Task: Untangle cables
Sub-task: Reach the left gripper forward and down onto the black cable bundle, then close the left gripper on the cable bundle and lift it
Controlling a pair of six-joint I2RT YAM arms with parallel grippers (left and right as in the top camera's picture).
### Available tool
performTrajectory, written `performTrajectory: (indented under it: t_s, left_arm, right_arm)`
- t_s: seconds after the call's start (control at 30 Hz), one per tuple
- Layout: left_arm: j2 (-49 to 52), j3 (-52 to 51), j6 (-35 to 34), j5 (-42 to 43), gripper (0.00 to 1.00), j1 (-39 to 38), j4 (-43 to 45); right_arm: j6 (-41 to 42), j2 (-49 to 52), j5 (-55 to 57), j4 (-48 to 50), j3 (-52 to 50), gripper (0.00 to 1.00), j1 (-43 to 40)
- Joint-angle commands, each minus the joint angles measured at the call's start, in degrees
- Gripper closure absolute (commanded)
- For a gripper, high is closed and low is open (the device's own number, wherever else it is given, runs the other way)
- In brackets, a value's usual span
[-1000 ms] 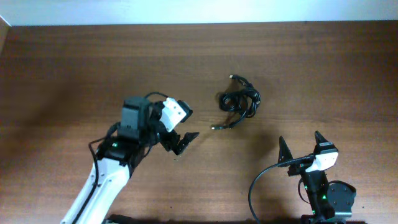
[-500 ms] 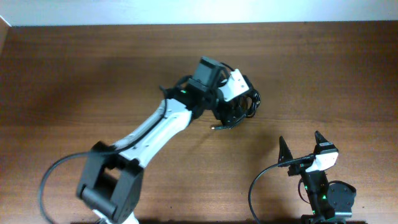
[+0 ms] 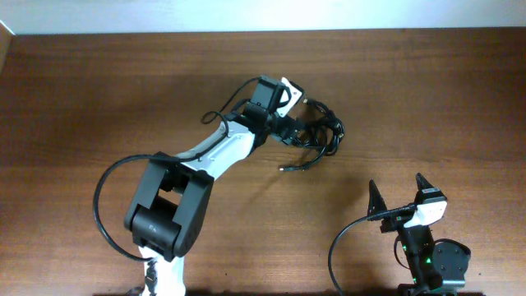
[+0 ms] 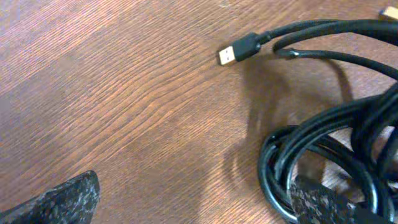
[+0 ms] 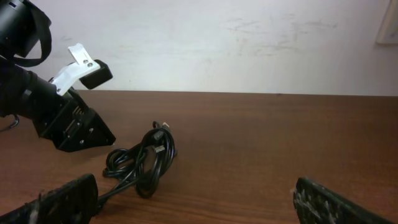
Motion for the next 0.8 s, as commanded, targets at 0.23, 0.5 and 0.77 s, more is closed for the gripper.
performTrajectory:
  t_s: [0.23,0.5,0.77]
  left_arm:
    - [7.1,0.9,-1.7,6.1,0.01,-1.0,1.4]
    - [7.1,0.9,-1.7,5.5,0.01,-1.0,-21.9]
    - [7.1,0.9,-1.8,8.2,0.10,-1.1,-31.6]
  right_arm:
    - [0.4,-0.4,0.1,-0.3,-0.3,0.01,-0.4]
    - [0.4,-0.4,0.1,-0.4,-0.3,0.01,-0.4]
    - [0.4,-0.4,0.1,-0.3,-0.3,0.01,-0.4]
